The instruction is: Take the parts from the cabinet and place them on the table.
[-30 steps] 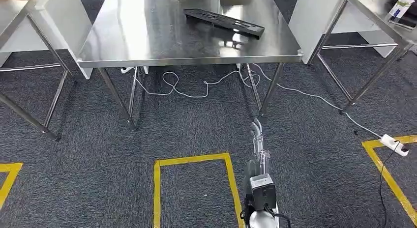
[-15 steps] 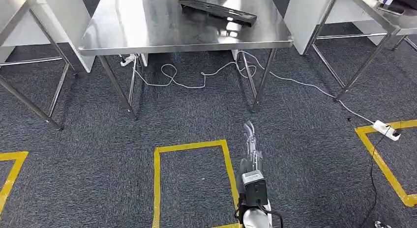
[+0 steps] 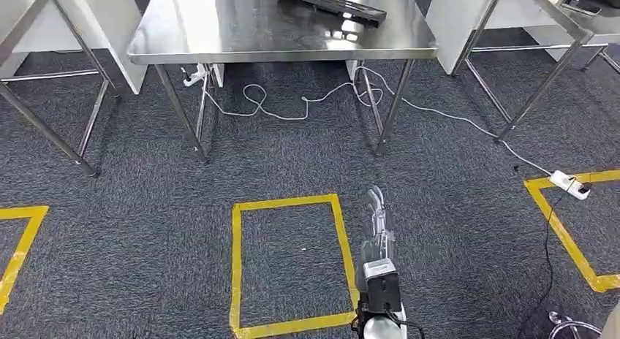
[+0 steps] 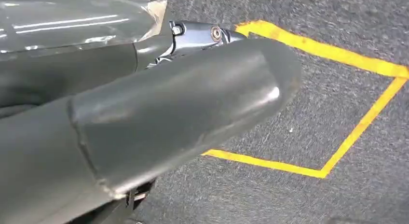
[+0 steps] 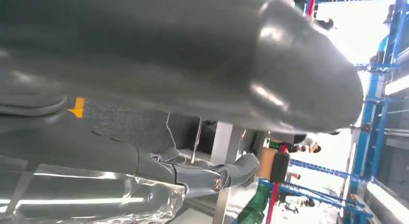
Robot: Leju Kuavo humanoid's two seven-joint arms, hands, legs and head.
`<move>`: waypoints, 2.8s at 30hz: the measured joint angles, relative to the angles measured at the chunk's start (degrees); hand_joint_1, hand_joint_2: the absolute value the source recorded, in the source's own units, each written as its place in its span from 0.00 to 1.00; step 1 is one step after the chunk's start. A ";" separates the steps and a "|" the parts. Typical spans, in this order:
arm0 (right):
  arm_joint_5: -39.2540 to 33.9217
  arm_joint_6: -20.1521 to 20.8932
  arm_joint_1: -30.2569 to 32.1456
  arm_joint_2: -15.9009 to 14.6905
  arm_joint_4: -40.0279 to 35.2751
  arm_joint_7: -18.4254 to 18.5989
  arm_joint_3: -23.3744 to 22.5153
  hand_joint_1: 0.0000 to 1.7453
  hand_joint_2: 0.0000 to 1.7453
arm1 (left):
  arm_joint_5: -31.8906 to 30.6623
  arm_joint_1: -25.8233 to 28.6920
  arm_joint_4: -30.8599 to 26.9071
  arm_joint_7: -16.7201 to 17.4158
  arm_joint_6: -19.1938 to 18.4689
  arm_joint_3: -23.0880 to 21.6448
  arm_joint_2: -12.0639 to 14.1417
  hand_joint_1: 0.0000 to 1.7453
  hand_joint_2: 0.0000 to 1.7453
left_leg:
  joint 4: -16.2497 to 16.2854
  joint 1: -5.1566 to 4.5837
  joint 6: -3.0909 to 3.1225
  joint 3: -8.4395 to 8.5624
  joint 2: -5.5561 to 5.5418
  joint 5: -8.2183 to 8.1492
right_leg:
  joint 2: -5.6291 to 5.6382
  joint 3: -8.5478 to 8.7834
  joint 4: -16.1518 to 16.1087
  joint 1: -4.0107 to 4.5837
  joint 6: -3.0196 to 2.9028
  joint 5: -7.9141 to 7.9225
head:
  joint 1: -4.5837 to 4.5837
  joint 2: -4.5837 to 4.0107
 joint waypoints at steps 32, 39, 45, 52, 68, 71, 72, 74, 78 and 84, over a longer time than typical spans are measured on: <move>-1.20 -1.70 3.87 -1.77 -1.73 0.77 -1.25 0.00 0.00 | 0.09 0.58 0.48 -0.17 -0.07 -0.20 0.02 0.00 0.00 | 0.17 -0.68 2.06 0.66 0.29 -0.96 | 0.05 -4.12 4.59 0.19 -0.75 -1.09 | 0.11 0.00; -1.36 -1.94 4.30 -2.29 -1.73 0.76 -1.25 0.00 0.00 | 0.11 0.87 0.50 -0.17 -0.57 -0.20 -0.06 0.00 0.00 | 0.39 -0.70 1.18 -3.46 0.67 2.85 | 0.07 5.49 2.18 -0.10 1.11 -4.59 | 0.13 0.00; -1.73 -2.32 4.10 -2.45 -1.62 2.05 -1.16 0.00 0.00 | 0.09 0.93 0.48 -0.07 -0.61 -0.20 -0.22 0.00 0.00 | 0.41 -0.53 -1.27 -4.37 0.58 4.67 | 0.21 7.49 -3.48 0.07 -2.19 -3.03 | 0.15 0.00; -8.93 2.20 -3.46 -0.72 19.81 6.05 -3.40 0.00 0.00 | -1.00 0.89 0.48 1.73 -0.66 -0.28 -0.09 0.00 0.00 | 16.07 -0.23 -2.11 -8.92 0.10 -5.00 | 0.17 4.94 -3.23 0.46 -3.57 -0.55 | 0.00 0.00; -28.28 17.46 -10.87 1.18 66.46 24.69 -21.57 0.00 0.00 | -1.73 -0.16 0.46 4.55 -1.75 -1.95 -0.50 0.00 0.00 | -1.72 -0.20 1.45 -0.06 3.04 1.83 | 0.52 -2.51 10.66 -0.70 0.67 -4.60 | 0.55 0.00; -25.61 16.53 -10.46 1.29 68.67 30.68 -22.47 0.00 0.00 | -1.70 -0.43 0.46 4.59 -1.82 -2.32 -0.52 0.00 0.00 | -0.67 -0.50 0.09 -0.27 4.64 1.11 | -3.68 4.58 -2.69 -0.81 1.77 -1.31 | 0.79 0.00; -23.97 15.65 -10.24 1.27 69.16 31.92 -22.07 0.00 0.00 | -1.64 -0.51 0.46 4.57 -1.84 -2.38 -0.63 0.00 0.00 | -0.50 -0.51 -0.40 -0.32 5.10 0.98 | -2.53 4.66 -2.55 -0.48 0.87 -0.89 | 0.70 0.00; -22.07 14.82 -9.41 1.38 70.38 32.76 -21.26 0.00 0.00 | -1.55 -0.70 0.46 4.55 -1.81 -2.49 -0.63 0.00 0.00 | -0.48 -0.41 -0.71 -0.19 5.68 1.17 | -1.68 4.16 -2.13 -0.44 0.19 -0.81 | 0.48 0.00; -21.53 13.97 -9.11 1.53 71.43 33.59 -20.44 0.00 0.00 | -1.53 -0.81 0.44 4.44 -1.81 -2.53 -0.70 0.00 0.00 | 5.96 0.30 -1.65 -2.83 1.56 -4.24 | 0.28 3.61 -2.29 -0.86 -1.93 -0.01 | 0.24 0.00; -15.97 12.88 -9.10 1.71 72.24 37.85 -18.31 0.00 0.00 | -1.42 -0.70 0.44 4.44 -1.73 -2.53 -0.59 0.00 0.00 | 10.55 0.14 -0.44 -4.04 -0.39 -3.82 | 4.18 3.00 -2.05 0.26 -2.62 0.53 | 0.22 0.00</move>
